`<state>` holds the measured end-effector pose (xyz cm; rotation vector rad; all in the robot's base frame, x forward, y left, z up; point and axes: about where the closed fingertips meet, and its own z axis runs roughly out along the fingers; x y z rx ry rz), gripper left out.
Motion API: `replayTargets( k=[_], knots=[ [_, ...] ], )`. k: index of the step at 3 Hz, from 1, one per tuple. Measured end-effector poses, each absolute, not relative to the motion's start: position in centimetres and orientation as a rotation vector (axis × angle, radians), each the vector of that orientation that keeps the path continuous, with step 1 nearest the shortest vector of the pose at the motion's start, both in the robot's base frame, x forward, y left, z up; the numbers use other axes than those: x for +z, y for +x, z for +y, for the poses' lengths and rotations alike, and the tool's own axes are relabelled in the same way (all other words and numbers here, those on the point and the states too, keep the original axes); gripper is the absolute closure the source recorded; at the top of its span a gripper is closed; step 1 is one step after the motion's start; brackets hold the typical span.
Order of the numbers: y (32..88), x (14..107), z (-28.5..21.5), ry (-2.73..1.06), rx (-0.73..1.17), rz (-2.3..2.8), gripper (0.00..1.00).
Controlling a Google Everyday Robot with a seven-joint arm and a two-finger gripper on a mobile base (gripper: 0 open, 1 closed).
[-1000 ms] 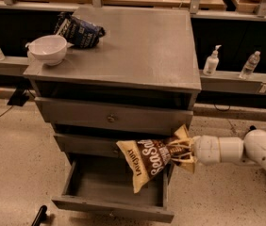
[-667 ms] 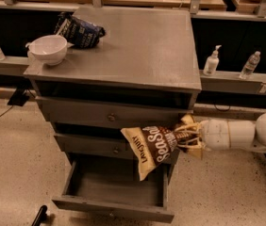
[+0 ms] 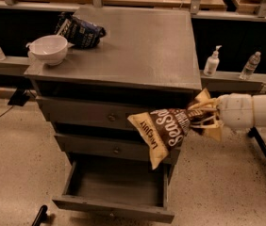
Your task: Pick brown chip bag from bottom drawer and place on counter
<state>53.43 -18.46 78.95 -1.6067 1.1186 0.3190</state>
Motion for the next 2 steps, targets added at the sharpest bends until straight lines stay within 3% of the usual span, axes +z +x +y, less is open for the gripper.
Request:
replayTargets(
  k=[2],
  knots=[
    [56.9, 88.4, -21.6, -1.430, 0.139, 1.389, 1.00]
  ],
)
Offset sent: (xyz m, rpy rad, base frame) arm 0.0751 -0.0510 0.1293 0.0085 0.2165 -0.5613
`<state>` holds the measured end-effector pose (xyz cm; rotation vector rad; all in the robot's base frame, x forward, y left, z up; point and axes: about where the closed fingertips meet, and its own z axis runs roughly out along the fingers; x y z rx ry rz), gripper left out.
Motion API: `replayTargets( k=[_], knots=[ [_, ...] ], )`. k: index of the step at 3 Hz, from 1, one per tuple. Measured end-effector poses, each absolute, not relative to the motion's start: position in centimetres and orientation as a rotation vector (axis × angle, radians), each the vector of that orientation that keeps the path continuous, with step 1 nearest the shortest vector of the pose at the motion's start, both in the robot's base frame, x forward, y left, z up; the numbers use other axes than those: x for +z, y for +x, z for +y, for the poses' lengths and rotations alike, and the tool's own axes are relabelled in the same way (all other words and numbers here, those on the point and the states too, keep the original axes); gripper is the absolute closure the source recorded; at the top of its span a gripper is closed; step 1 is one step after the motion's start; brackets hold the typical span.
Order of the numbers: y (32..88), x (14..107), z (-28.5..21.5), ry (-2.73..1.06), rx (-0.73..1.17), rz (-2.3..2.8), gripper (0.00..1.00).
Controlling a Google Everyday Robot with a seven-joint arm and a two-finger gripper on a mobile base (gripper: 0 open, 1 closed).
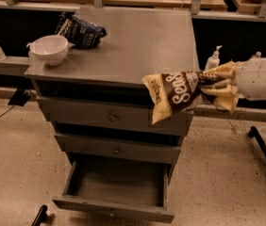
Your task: Pick brown chip bag from bottom drawer and place on counter
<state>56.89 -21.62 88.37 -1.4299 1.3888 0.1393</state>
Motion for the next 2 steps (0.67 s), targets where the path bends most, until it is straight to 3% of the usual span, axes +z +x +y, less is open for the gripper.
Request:
replayTargets(
  k=[2],
  knots=[
    [57.49, 88.57, -21.60, -1.354, 0.192, 1.481, 1.00]
  ],
)
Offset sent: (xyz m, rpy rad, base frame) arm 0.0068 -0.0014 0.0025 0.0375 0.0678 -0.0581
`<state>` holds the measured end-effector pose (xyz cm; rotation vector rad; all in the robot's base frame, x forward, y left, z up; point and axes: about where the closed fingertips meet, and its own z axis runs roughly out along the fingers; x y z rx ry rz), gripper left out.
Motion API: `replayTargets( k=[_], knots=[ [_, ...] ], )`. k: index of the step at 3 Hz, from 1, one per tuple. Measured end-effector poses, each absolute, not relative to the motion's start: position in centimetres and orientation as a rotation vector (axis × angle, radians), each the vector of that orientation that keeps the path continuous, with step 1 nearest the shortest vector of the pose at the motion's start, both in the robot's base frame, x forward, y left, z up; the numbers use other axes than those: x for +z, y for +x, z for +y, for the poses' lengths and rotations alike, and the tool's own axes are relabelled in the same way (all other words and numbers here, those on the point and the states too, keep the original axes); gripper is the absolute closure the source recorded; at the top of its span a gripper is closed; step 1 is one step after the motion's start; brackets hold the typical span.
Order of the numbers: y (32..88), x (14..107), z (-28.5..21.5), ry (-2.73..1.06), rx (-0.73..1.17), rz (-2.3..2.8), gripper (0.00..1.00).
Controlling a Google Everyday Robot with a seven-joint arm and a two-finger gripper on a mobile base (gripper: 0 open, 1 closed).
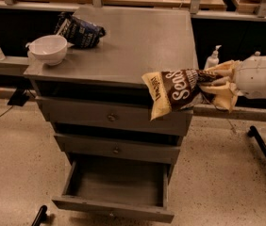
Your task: Pick brown chip bag from bottom drawer and place on counter
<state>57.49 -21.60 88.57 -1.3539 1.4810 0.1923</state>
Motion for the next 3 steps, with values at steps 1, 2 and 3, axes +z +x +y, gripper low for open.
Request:
replayTargets(
  k=[1, 2, 3],
  knots=[
    [58.2, 89.7, -21.0, -1.367, 0.204, 1.443, 1.00],
    [59.3, 92.6, -18.9, -1.376, 0.263, 1.333, 1.00],
    [61.4, 95.7, -17.3, -1.382, 0.259, 1.272, 1.00]
  ],
)
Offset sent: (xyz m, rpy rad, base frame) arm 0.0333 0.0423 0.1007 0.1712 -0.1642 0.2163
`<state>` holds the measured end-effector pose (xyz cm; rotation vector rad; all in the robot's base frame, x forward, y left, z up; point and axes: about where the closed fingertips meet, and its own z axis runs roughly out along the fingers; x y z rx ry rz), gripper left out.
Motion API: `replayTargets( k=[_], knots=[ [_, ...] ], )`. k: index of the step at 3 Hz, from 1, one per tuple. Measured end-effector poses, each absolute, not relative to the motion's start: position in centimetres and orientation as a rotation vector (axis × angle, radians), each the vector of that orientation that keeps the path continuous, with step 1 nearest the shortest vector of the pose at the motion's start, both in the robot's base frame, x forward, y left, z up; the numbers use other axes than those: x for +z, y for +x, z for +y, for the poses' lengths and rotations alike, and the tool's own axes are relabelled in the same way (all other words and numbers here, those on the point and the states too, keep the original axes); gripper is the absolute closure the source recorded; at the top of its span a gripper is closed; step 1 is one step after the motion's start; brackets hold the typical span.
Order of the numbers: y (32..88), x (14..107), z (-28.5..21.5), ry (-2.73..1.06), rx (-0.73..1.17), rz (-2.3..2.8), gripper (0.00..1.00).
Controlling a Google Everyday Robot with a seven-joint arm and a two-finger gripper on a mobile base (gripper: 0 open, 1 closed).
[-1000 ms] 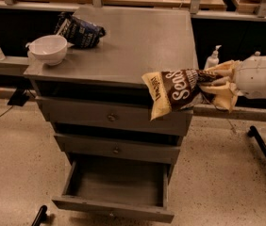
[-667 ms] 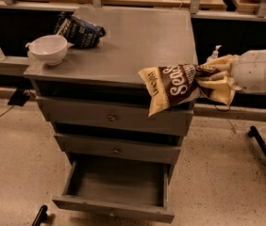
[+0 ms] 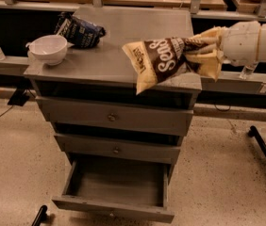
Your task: Pick brown chip bag from bottom drawer and place on counter
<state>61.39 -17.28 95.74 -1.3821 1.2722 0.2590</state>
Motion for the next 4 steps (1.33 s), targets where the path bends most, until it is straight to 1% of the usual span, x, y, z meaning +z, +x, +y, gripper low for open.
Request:
replayTargets(
  k=[1, 2, 3, 4],
  knots=[
    [63.6, 96.5, -15.7, -1.372, 0.213, 1.294, 0.84],
    [67.1, 94.9, -14.6, -1.259, 0.131, 1.379, 0.52],
    [68.8, 93.7, -14.4, -1.182, 0.095, 1.420, 0.30],
    [69.1, 93.9, -14.2, -1.167, 0.091, 1.415, 0.07]
  ],
)
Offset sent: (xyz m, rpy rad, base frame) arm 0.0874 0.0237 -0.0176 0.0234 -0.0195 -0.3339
